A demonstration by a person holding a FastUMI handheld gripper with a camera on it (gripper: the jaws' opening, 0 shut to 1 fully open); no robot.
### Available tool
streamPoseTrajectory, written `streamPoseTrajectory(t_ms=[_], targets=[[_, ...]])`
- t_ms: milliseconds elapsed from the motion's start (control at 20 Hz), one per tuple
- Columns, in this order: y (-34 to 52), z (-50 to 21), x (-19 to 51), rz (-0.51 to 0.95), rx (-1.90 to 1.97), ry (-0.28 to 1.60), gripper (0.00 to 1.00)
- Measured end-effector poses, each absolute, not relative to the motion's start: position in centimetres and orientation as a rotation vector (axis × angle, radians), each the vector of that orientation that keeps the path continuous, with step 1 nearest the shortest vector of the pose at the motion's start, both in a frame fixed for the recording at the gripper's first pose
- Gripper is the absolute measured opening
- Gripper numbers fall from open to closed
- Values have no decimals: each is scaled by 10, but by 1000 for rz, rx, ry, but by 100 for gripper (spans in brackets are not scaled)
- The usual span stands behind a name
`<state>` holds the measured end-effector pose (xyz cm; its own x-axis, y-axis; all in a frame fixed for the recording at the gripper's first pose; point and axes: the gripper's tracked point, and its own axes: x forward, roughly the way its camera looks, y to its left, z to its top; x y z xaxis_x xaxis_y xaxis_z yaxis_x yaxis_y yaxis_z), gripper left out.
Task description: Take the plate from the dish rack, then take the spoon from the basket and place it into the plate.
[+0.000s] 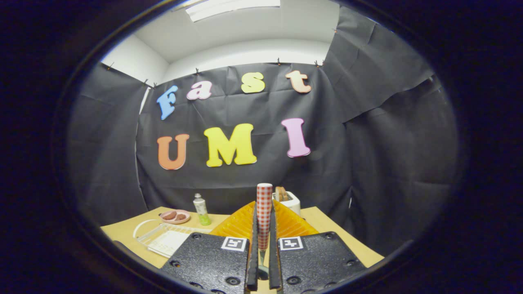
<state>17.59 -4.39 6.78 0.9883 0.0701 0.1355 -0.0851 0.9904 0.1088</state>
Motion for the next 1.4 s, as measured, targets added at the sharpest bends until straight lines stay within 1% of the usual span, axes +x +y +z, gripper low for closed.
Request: streamPoseTrajectory(t_ms=[350,650,950,1100,1200,1400], targets=[[44,10,141,153,84,-142,16],[97,-45,122,193,114,-119,16],[125,-97,125,173,151,-97,16],[129,-110,125,172,119,-111,18],[123,-117,127,145,100,-119,18],[117,-130,134,123,68,-79,20]])
